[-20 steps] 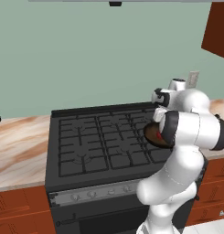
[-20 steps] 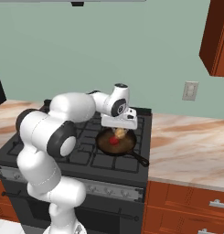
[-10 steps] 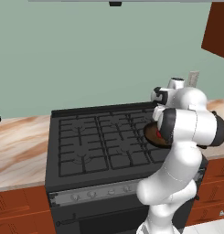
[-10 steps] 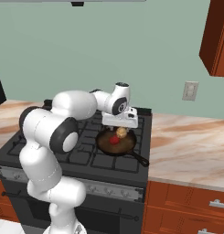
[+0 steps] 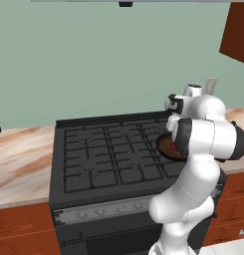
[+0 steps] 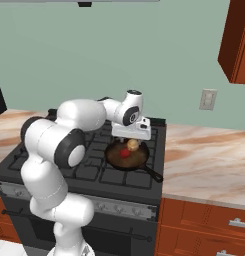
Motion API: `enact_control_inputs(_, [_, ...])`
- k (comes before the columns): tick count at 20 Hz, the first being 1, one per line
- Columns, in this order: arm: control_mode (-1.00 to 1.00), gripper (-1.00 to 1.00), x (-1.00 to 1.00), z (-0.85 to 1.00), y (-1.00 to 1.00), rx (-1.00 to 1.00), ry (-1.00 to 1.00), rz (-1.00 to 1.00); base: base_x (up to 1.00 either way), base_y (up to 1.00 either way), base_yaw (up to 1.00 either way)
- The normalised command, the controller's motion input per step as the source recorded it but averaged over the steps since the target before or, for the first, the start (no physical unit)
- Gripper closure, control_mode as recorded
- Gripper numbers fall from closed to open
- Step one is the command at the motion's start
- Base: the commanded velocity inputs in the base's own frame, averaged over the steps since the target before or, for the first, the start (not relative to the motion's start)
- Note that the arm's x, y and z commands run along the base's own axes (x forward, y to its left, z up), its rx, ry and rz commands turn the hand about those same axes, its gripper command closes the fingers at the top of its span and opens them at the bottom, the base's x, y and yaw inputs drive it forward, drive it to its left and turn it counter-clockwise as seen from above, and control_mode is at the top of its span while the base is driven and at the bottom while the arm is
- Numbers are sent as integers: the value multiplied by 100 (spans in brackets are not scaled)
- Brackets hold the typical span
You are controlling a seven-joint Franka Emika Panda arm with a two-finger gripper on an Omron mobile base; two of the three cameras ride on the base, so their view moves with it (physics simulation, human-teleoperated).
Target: Place the pan on the front right burner on the stove. Then place the tomato and the onion in the pan and turn on the front right burner.
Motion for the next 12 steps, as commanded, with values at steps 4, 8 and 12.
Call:
enact_control_inputs(4, [-100, -100, -31, 23, 0, 11, -10, 0, 0, 0, 0])
enact_control_inputs(8, [-100, -100, -36, 29, 0, 12, -12, 0, 0, 0, 0])
enact_control_inputs(12, [-100, -100, -30, 13, 0, 9, -10, 0, 0, 0, 0])
